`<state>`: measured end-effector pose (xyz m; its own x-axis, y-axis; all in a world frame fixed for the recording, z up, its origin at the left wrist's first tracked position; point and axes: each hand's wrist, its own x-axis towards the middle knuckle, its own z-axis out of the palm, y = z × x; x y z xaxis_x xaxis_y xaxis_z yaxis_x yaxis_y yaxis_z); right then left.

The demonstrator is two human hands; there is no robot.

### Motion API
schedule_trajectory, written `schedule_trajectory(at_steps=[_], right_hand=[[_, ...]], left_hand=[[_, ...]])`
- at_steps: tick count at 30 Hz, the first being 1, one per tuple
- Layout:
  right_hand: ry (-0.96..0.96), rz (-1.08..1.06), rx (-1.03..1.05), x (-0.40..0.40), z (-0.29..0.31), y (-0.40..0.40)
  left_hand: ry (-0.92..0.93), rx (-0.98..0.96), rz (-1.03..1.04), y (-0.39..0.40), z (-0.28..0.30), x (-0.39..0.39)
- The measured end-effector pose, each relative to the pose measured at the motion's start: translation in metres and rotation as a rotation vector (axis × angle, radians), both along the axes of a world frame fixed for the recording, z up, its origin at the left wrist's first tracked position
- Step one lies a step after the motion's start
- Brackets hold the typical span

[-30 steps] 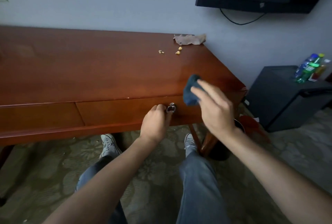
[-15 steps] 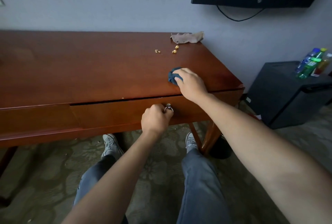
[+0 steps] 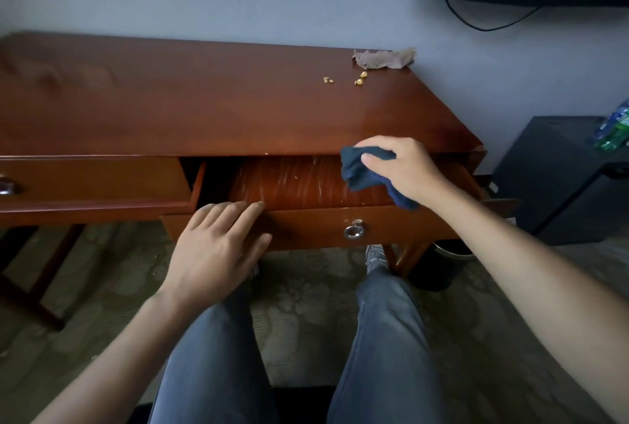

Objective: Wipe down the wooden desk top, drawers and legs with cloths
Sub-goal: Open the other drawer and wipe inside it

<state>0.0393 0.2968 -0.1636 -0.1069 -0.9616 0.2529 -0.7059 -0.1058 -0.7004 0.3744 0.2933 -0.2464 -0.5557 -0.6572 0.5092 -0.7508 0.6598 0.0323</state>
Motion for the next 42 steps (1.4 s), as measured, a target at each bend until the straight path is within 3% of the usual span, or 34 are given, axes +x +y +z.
schedule_trajectory(at_steps=[3, 6, 13, 18, 22, 28, 38, 42], right_hand=[[0.198, 0.122, 0.085, 0.010, -0.005, 0.038], [0.372, 0.159, 0.117, 0.024, -0.026, 0.048], [0.583, 0.313, -0.080, 0.170, -0.045, 0.020], [0.612, 0.425, -0.206, 0.248, -0.057, 0.004], [0.488, 0.425, -0.132, 0.198, -0.053, 0.022], [0.573, 0.278, 0.060, 0.101, -0.033, 0.058], [0.580, 0.544, -0.029, 0.252, -0.036, 0.014], [0.596, 0.538, -0.079, 0.254, -0.043, 0.011]], left_hand=[[0.018, -0.013, -0.085, -0.006, 0.001, 0.018], [0.071, -0.034, 0.024, -0.012, 0.003, 0.046], [0.274, -0.017, 0.178, -0.007, -0.008, 0.087], [0.343, -0.003, 0.133, -0.002, -0.014, 0.097], [0.371, 0.031, 0.125, 0.000, -0.016, 0.098], [0.445, 0.216, 0.074, 0.007, -0.018, 0.105], [0.590, 0.337, 0.144, 0.015, -0.006, 0.115], [0.573, 0.390, 0.182, 0.016, 0.002, 0.113]])
